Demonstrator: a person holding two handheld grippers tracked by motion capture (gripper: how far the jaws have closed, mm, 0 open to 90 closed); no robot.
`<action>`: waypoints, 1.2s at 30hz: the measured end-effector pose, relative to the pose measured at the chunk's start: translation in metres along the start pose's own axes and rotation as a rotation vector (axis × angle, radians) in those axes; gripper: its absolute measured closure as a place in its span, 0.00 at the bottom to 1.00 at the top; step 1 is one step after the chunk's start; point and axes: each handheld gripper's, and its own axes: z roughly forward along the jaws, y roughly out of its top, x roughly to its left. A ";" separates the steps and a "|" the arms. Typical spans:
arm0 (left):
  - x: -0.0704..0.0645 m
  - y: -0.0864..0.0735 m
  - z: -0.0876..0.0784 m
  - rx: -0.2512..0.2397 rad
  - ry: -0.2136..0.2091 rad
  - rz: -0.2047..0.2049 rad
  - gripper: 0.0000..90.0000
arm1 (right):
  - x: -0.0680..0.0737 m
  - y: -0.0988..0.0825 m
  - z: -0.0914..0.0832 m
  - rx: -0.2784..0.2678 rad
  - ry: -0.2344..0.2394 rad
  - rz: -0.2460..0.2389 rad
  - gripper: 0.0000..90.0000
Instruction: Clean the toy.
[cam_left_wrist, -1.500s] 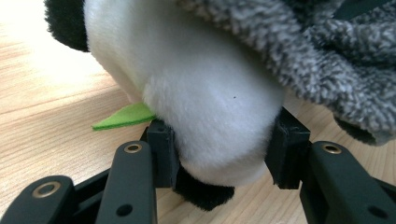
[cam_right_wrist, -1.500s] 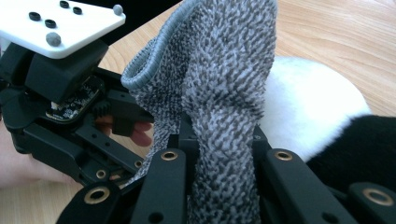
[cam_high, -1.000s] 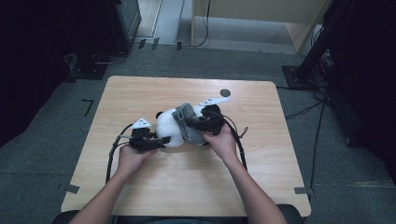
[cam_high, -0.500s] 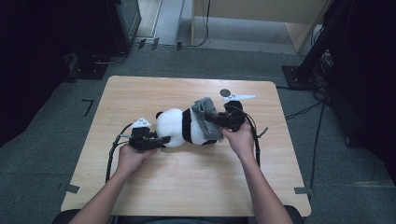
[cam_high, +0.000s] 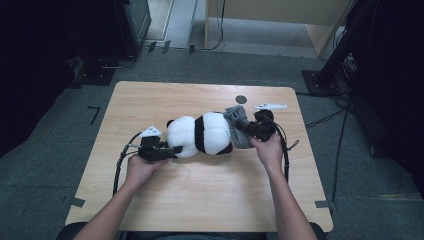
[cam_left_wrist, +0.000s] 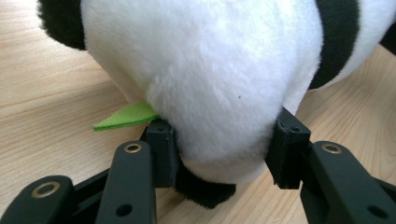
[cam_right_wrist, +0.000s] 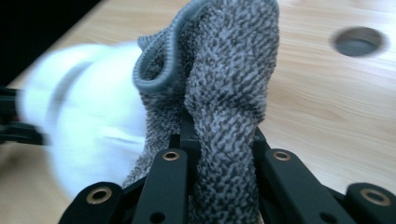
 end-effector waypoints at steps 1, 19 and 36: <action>0.000 -0.001 0.000 0.002 0.000 0.003 0.58 | -0.003 0.000 -0.002 0.007 -0.023 0.005 0.87; -0.005 0.001 0.000 -0.015 0.013 -0.011 0.58 | 0.107 0.026 0.015 -0.072 0.219 -0.188 0.87; -0.008 0.003 0.000 -0.005 0.021 -0.005 0.61 | 0.115 0.006 0.067 0.040 0.212 -0.218 0.87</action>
